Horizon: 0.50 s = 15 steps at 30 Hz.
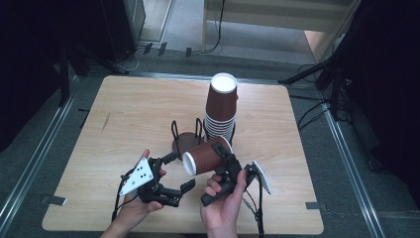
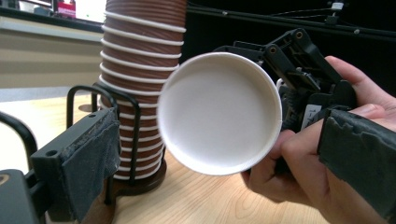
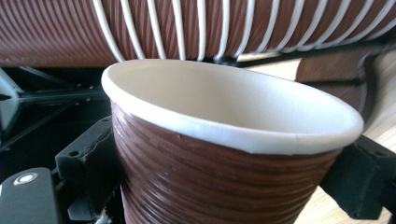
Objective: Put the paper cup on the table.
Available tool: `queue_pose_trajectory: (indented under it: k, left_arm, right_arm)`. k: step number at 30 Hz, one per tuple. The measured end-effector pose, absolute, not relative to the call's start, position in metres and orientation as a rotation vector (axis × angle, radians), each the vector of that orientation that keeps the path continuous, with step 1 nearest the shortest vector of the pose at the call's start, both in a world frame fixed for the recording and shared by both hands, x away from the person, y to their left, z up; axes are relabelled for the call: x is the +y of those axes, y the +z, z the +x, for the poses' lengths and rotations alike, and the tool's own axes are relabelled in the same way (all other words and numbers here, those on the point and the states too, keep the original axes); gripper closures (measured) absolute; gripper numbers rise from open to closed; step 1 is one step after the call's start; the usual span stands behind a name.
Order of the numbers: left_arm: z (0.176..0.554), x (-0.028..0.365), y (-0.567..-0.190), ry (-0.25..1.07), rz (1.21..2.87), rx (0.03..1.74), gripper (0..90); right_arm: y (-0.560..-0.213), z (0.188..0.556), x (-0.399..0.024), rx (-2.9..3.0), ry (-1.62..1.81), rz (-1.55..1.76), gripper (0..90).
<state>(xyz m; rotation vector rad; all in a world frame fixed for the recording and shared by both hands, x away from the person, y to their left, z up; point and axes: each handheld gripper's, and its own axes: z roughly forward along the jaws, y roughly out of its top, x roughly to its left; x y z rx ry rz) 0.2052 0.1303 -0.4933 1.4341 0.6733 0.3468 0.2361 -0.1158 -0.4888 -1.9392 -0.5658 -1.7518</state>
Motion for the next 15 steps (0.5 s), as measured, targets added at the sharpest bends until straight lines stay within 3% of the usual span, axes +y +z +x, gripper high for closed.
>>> queue_pose_trajectory:
  k: [15]
  left_arm:
    - [0.203, 0.159, -0.502, 0.383, 1.446, 0.773, 0.6]
  right_arm:
    - [-0.489, 0.233, -0.131, -0.698, -1.903, -2.01, 10.7]
